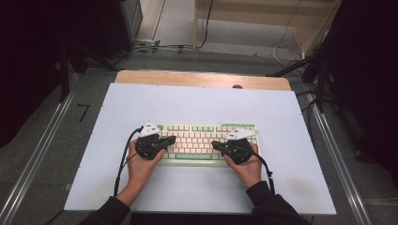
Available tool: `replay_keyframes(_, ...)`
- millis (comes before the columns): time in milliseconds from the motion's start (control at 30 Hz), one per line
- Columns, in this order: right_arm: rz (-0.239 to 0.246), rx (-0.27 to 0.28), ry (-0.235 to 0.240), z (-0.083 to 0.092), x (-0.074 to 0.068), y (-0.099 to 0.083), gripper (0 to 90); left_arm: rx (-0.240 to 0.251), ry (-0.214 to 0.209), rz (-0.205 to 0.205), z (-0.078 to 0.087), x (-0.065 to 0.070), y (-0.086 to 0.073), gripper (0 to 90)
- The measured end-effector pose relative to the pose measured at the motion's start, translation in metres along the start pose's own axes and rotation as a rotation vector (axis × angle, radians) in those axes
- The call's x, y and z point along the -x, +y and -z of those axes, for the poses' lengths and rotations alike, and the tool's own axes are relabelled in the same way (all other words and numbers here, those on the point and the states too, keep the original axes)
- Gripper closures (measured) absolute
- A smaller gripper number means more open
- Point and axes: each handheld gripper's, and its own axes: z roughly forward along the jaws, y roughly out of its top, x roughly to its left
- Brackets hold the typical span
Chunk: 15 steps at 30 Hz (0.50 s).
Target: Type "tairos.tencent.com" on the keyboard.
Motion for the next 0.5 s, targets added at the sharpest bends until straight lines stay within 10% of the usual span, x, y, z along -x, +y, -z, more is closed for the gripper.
replay_keyframes(500,0.006,-0.015,0.003,-0.006,-0.001,-0.001,87.9,0.004,-0.027,-0.017,-0.017,0.015,0.006,90.0)
